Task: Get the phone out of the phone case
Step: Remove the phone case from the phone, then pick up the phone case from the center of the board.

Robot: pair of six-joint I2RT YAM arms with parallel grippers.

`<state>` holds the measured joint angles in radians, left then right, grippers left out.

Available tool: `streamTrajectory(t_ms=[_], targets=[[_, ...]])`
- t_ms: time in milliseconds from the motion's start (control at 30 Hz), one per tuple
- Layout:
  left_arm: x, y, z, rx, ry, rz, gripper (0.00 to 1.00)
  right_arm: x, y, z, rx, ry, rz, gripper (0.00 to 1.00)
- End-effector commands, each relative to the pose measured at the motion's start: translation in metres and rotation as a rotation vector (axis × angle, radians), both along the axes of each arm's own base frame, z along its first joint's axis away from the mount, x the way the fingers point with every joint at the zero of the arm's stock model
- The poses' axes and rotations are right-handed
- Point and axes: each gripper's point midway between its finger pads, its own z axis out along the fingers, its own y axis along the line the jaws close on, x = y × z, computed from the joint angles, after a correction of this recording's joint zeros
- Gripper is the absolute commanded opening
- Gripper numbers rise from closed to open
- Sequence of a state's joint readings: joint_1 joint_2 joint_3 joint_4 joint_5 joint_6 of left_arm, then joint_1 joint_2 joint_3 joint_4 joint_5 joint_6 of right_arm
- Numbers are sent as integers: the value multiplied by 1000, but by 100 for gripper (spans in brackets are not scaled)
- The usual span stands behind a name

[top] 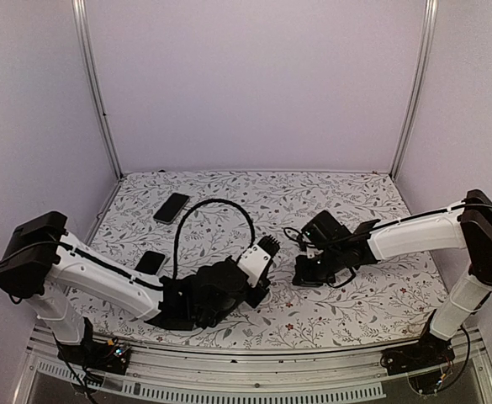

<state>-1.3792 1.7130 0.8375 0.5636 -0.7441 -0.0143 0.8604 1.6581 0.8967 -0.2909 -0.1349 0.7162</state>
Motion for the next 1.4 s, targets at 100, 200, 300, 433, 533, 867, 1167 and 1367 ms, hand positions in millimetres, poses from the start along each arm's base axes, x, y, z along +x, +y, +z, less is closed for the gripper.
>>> streamTrajectory(t_ms=[100,200,300,433,533,867,1167,1367], targets=[[3,12,43,-154,-3,36,0,10,0,6,-4,-31,-9,4],[5,19,49,-175,7,50,0,9,2,9,9,-33,1,7],[7,27,55,-196,18,67,0,7,5,15,22,-50,25,18],[13,41,62,-231,46,103,0,4,8,17,-14,-85,69,30],[18,51,65,-258,72,133,0,2,10,12,-59,-96,100,31],[29,91,66,-323,156,226,0,7,10,-15,-203,-94,125,33],[30,119,68,-376,183,256,0,9,4,-30,-265,-73,93,29],[29,129,70,-391,189,265,0,14,8,-34,-302,-66,73,22]])
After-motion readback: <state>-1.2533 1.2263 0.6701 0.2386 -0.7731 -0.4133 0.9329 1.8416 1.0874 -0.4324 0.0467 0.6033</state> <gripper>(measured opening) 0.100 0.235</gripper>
